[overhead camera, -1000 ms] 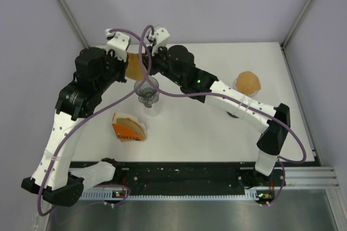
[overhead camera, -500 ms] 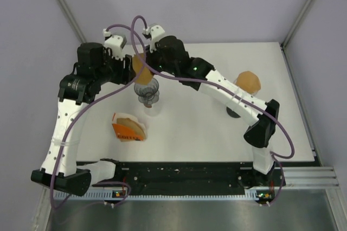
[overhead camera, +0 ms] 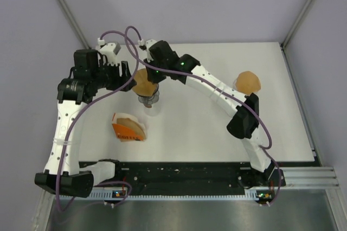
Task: Place the coffee filter in the dripper
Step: Place the coffee filter in the coffee dripper.
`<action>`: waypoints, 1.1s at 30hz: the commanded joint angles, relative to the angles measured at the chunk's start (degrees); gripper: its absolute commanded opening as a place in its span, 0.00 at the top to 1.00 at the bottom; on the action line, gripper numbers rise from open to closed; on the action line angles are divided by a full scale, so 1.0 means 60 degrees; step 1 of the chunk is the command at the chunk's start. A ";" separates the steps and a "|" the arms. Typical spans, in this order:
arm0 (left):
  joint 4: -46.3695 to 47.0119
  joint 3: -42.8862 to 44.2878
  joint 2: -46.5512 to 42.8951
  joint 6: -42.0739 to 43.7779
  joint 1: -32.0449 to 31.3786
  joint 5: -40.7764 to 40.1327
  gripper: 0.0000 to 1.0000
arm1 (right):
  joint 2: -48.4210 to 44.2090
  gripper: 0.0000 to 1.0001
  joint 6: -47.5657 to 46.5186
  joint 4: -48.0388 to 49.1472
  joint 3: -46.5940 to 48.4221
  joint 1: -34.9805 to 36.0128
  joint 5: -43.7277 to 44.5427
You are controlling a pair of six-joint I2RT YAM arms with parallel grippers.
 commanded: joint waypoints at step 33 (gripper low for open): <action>0.1753 -0.1065 0.0003 -0.0951 0.1115 -0.0620 0.25 | -0.1284 0.86 -0.2209 0.1644 -0.0674 0.0351 -0.0193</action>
